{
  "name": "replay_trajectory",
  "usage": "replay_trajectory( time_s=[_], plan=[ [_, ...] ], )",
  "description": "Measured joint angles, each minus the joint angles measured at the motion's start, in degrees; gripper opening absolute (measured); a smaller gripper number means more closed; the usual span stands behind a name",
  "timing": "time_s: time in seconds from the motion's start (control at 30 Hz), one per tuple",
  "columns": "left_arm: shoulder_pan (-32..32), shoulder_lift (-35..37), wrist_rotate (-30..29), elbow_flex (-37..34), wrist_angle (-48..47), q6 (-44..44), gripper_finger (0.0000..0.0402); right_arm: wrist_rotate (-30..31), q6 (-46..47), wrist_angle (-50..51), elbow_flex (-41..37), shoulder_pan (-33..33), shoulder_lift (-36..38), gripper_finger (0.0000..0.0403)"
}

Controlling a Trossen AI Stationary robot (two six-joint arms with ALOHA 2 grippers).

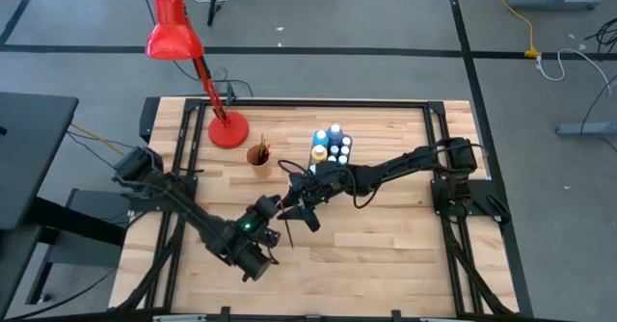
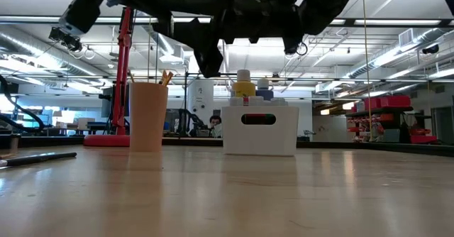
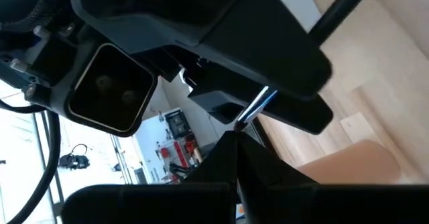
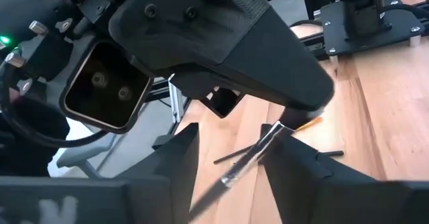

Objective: Pick & Place Paint Supplies
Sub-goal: Put the white paint brush into the orange cup

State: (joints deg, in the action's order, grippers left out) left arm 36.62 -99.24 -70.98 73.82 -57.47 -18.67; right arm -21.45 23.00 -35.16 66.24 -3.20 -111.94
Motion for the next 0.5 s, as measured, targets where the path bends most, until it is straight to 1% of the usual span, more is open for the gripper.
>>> replay_trajectory(
  time_s=[0.07,0.13,0.3,0.33,0.4,0.5],
  plan=[
    [-0.26,0.00,0.00,0.00,0.04,-0.08,0.0002,0.02,-0.04,0.00,0.00,0.00,0.00,0.0148],
    [-0.30,0.00,-0.01,0.00,0.04,-0.12,0.0002,0.03,-0.12,0.03,0.00,0.02,0.02,0.0122],
    [0.32,0.04,0.93,0.02,0.42,-0.22,0.0002,0.30,-0.92,0.35,-0.04,0.07,0.02,0.0032],
    [0.55,0.04,1.05,0.02,0.61,-0.21,0.0002,-0.02,-0.97,0.35,-0.04,0.07,0.02,0.0020],
    [0.84,0.04,1.27,0.02,1.67,-0.21,0.0009,-0.40,-1.08,0.71,-0.04,0.01,0.04,0.0015],
    [1.14,0.04,1.56,0.00,3.89,0.59,0.0028,-0.77,0.35,2.47,-0.04,0.00,0.13,0.0030]
  ],
)
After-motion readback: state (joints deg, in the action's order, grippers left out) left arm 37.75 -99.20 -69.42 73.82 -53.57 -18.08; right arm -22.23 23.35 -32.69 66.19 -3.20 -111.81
